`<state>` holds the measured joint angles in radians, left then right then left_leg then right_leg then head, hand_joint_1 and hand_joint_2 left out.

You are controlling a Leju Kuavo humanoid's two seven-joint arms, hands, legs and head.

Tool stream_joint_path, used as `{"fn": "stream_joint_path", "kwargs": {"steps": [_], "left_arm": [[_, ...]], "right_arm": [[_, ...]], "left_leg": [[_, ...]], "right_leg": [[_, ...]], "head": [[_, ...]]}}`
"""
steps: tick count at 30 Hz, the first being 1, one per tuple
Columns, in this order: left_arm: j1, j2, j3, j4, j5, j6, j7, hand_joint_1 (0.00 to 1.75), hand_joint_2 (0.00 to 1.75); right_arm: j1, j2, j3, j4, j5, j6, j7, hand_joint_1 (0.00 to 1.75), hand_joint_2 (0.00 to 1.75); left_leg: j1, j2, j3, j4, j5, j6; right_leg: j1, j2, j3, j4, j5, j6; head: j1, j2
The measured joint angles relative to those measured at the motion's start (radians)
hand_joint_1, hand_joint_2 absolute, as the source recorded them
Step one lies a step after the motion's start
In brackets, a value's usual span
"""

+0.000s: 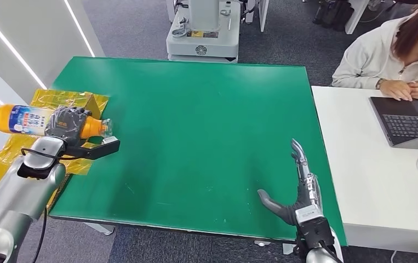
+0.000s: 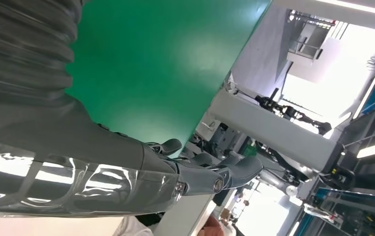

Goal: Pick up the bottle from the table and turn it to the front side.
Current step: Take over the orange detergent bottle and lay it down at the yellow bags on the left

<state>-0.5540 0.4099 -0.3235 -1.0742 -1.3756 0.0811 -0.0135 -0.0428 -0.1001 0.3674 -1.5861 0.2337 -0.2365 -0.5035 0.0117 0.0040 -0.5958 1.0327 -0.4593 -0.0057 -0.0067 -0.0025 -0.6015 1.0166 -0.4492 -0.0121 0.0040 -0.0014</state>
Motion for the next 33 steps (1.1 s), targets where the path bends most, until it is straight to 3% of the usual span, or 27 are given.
{"fn": "stream_joint_path", "kwargs": {"steps": [3,9,16,25,26,29,30,33], "left_arm": [[-0.025,-0.020,0.001,0.056,0.116,-0.021,-0.081,1.75,1.75],[-0.058,-0.043,-0.001,0.165,0.207,-0.061,-0.130,1.75,1.75],[-0.082,-0.048,-0.014,0.292,0.276,-0.159,-0.117,1.75,1.75],[-0.093,-0.044,-0.039,0.383,0.266,-0.184,-0.083,1.75,1.75],[-0.094,-0.044,-0.041,0.388,0.263,-0.190,-0.074,1.64,1.75],[-0.094,-0.043,-0.045,0.401,0.267,-0.199,-0.063,0.39,1.75],[-0.094,-0.043,-0.046,0.404,0.271,-0.197,-0.065,0.06,1.75],[-0.087,-0.043,-0.046,0.410,0.289,-0.163,-0.087,0.00,1.75]], "right_arm": [[-0.024,0.003,0.008,0.007,0.001,0.014,0.005,0.00,1.75],[-0.056,0.009,0.018,0.012,0.004,0.025,0.024,0.00,1.75],[-0.086,0.009,0.019,0.036,-0.010,0.036,0.031,0.00,1.75],[-0.109,0.009,0.026,0.063,-0.014,0.040,0.031,0.00,1.75],[-0.111,0.009,0.028,0.064,-0.015,0.042,0.032,0.00,1.75],[-0.122,0.009,0.036,0.072,-0.018,0.048,0.033,0.00,1.75],[-0.127,0.009,0.039,0.075,-0.019,0.051,0.033,0.00,1.75],[-0.144,0.009,0.052,0.084,-0.027,0.053,0.035,0.00,1.75]], "left_leg": [[0.000,0.001,0.000,0.000,0.000,0.000],[0.000,0.002,0.000,0.000,0.001,0.000],[0.000,0.002,0.000,0.000,0.001,0.000],[0.000,0.002,0.000,0.000,0.001,0.000],[0.000,0.002,0.000,0.000,0.001,0.000],[0.000,0.002,0.001,0.000,0.001,0.000],[0.000,0.002,0.001,0.000,0.001,0.000],[0.000,0.001,0.002,0.000,0.001,-0.001]], "right_leg": [[0.000,0.001,0.000,0.000,0.001,-0.001],[0.000,0.002,-0.001,0.000,0.001,-0.001],[0.000,0.002,-0.001,0.000,0.001,-0.001],[0.000,0.002,0.000,0.000,0.001,-0.001],[0.000,0.002,0.000,0.000,0.001,-0.001],[0.000,0.002,0.000,0.000,0.001,-0.001],[0.000,0.002,0.001,0.001,0.001,-0.001],[0.000,0.001,0.001,0.001,0.001,-0.001]], "head": [[0.000,0.000],[0.000,0.000],[0.000,0.000],[0.000,0.000],[0.000,0.000],[0.000,0.000],[0.000,0.000],[0.000,0.000]]}}
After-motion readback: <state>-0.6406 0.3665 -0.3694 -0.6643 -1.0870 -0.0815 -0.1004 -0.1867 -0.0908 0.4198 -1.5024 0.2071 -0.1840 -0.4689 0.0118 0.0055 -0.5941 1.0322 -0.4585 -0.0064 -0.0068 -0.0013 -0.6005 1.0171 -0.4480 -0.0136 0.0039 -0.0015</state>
